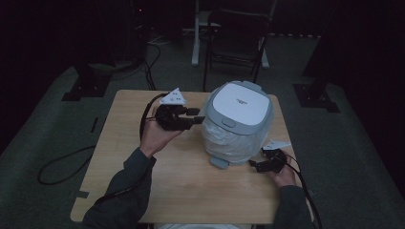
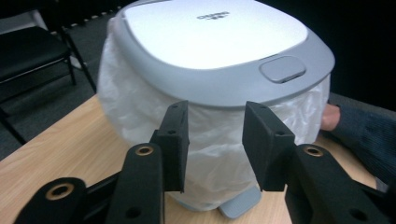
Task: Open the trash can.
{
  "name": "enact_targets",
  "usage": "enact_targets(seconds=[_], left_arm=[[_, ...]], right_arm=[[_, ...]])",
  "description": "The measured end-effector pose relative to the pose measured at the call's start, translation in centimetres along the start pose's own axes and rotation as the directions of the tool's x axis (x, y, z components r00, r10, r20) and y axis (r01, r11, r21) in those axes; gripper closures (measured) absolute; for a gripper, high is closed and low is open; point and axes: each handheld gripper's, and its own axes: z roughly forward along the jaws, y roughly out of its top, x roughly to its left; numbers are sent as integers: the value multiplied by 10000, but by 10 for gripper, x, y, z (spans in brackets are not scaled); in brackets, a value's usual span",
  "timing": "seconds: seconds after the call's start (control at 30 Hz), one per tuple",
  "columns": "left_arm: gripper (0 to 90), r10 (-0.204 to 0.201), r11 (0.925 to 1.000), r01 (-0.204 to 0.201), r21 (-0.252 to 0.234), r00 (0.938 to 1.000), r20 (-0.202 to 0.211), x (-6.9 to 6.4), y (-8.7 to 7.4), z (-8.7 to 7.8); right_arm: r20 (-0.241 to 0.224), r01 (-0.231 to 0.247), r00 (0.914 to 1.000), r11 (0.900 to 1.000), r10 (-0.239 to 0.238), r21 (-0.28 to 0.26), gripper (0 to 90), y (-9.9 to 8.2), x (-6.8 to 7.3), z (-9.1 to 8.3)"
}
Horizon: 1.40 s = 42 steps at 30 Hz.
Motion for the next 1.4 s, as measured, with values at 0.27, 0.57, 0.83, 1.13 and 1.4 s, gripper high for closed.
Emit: enact_targets(seconds=[0.27, 0.57, 0.83, 1.13, 1.4], left_arm=[[750, 420, 9991, -419, -28, 9987, 299, -8, 10, 9], [900, 994, 9948, -1000, 204, 9946, 299, -19, 18, 18], [900, 957, 9954, -957, -30, 9938, 572, -22, 23, 24], [900, 1184, 9929, -1186, -20, 9895, 829, -31, 30, 40], [900, 1155, 9933, -1142, -194, 9893, 892, -37, 34, 53]], right_arm=[[-1, 0, 10000, 10000, 0, 2, 117, 0, 0, 0], [0, -5, 10000, 10000, 5, 0, 117, 0, 0, 0], [2, -2, 10000, 10000, 2, -2, 117, 0, 0, 0], [15, -27, 10000, 10000, 27, -4, 117, 0, 0, 0], [16, -27, 10000, 10000, 27, -4, 117, 0, 0, 0]])
